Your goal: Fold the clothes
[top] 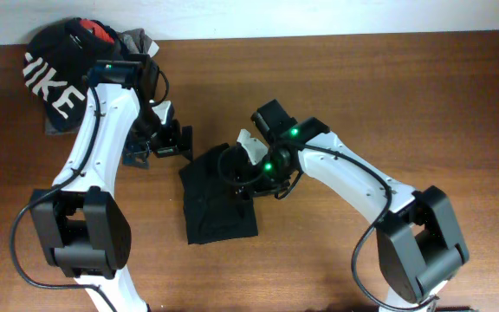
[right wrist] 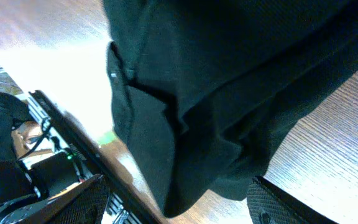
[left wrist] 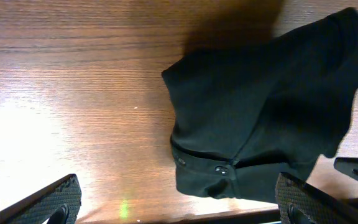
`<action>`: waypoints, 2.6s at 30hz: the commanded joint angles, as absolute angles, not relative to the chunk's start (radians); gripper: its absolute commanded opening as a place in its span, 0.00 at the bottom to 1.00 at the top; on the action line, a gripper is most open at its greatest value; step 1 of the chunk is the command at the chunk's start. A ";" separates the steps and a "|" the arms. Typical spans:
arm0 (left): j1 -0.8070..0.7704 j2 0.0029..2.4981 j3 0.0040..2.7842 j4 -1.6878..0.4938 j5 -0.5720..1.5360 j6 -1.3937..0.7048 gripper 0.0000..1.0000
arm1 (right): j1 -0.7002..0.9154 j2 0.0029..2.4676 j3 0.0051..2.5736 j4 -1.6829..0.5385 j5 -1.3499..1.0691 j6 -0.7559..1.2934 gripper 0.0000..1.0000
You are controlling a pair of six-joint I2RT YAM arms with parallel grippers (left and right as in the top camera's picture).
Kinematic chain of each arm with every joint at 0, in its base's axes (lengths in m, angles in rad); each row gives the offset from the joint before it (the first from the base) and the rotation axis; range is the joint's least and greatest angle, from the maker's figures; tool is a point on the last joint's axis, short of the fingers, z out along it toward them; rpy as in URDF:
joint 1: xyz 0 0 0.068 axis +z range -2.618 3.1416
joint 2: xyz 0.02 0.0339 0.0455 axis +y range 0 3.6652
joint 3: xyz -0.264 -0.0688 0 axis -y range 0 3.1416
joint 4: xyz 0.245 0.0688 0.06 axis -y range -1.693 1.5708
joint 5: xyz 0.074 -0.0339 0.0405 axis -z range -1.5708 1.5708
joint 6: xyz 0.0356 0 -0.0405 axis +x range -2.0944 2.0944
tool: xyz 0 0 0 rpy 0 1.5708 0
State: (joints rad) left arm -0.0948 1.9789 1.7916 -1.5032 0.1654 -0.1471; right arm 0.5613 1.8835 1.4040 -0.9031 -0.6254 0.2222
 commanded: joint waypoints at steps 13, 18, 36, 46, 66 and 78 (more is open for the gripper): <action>-0.091 1.983 1.800 -1.506 0.129 -0.141 0.99 | 0.577 1.986 1.390 -0.859 -0.576 0.253 0.29; -0.091 1.983 1.800 -1.504 0.121 -0.141 0.99 | 0.577 1.985 1.391 -0.863 -0.561 0.294 0.04; -0.091 1.983 1.800 -1.481 0.104 -0.142 0.99 | 0.577 1.892 1.463 -1.213 -0.385 0.354 0.04; -0.089 1.983 1.800 -1.485 0.104 -0.141 0.99 | 0.577 1.915 1.358 -1.249 -0.216 0.402 0.04; -0.089 1.983 1.800 -1.497 0.103 -0.141 0.99 | 0.509 1.853 1.550 -1.436 -0.067 0.450 0.29; -0.080 1.983 1.800 -1.501 0.047 -0.142 0.99 | 0.522 1.841 1.420 -1.007 -0.840 0.004 0.08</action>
